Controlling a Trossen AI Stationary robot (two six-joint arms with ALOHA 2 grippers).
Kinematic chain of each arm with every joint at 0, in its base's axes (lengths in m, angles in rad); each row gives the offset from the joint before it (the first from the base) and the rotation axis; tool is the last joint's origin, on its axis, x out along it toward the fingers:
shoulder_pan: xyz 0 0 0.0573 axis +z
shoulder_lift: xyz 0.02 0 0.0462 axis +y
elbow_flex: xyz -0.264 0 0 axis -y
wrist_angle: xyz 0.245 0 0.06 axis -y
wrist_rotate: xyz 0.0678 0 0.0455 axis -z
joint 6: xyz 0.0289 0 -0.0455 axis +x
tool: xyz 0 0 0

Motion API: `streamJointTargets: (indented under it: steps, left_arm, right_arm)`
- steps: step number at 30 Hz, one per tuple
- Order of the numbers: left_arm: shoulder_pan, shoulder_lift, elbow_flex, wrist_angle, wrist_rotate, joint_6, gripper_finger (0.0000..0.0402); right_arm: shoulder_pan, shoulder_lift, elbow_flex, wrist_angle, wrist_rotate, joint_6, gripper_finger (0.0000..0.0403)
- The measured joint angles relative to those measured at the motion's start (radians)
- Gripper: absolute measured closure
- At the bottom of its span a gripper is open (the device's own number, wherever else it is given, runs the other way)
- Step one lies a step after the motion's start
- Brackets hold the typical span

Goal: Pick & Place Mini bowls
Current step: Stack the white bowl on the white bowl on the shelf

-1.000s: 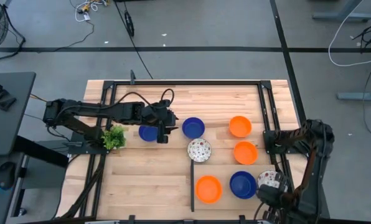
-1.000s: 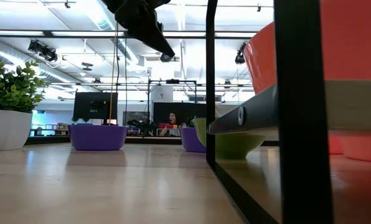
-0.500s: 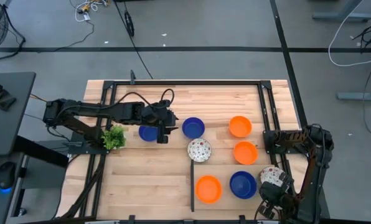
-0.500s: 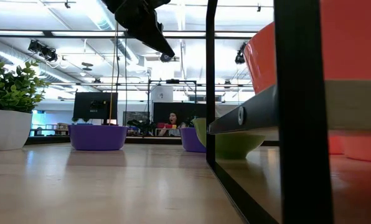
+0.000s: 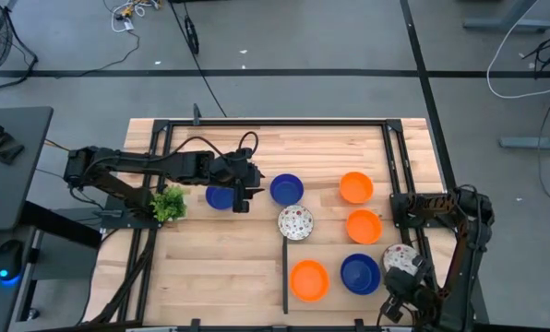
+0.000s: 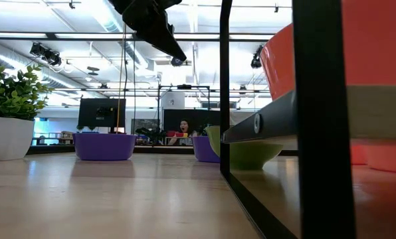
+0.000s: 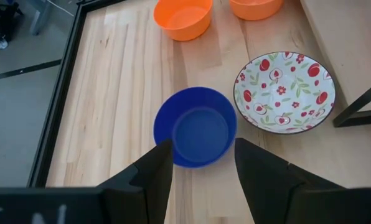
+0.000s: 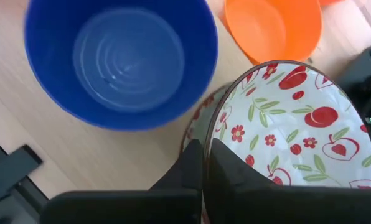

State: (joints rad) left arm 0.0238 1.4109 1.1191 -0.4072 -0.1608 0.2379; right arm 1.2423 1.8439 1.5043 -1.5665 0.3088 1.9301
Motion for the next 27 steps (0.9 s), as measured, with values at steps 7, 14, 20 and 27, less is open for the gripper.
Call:
streamJointTargets:
  steps: [7,14,20,27]
  left_arm:
    - [-0.003,0.000,0.000,0.000,0.000,0.000,0.0225]
    - [-0.024,0.000,0.000,0.000,0.000,0.000,0.0225]
    - [-0.034,0.000,0.000,-0.001,0.000,0.000,0.0225]
    - [-0.035,0.000,0.000,-0.001,0.000,0.000,0.0225]
  right_arm:
    - [0.000,0.000,0.000,-0.004,0.016,0.029,0.0399]
    - [0.003,-0.001,-0.057,0.017,0.014,0.073,0.0397]
    - [0.003,-0.002,-0.066,0.032,0.014,0.081,0.0396]
    - [0.003,-0.002,-0.066,0.043,0.013,0.102,0.0372]
